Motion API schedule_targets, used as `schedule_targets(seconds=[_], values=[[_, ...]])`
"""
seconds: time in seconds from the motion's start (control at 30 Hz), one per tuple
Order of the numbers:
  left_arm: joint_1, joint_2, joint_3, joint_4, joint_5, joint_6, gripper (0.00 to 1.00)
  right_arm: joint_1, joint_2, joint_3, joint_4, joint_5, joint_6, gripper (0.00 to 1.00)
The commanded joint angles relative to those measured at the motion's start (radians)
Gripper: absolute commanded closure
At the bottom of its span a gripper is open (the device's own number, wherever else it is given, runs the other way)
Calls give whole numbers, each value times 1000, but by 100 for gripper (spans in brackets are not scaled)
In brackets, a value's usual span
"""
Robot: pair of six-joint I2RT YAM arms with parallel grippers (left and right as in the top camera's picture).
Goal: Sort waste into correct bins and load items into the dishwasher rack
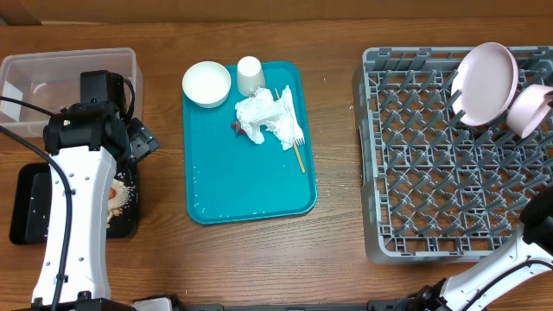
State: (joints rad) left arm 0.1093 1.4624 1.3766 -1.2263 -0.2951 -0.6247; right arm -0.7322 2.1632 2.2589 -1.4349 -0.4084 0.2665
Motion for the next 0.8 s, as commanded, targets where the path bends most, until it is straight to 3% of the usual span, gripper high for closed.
schedule_targets(seconds=[0.0, 0.47, 0.63, 0.77], values=[[2, -3, 11, 2, 1, 12, 0, -3, -10, 67, -40, 153, 26, 82], [2, -3, 11, 2, 1, 12, 0, -3, -17, 132, -214, 457, 98, 89], [2, -3, 11, 2, 1, 11, 0, -3, -55, 132, -196, 414, 93, 92], [2, -3, 11, 2, 1, 12, 0, -3, -84, 132, -151, 268, 45, 91]])
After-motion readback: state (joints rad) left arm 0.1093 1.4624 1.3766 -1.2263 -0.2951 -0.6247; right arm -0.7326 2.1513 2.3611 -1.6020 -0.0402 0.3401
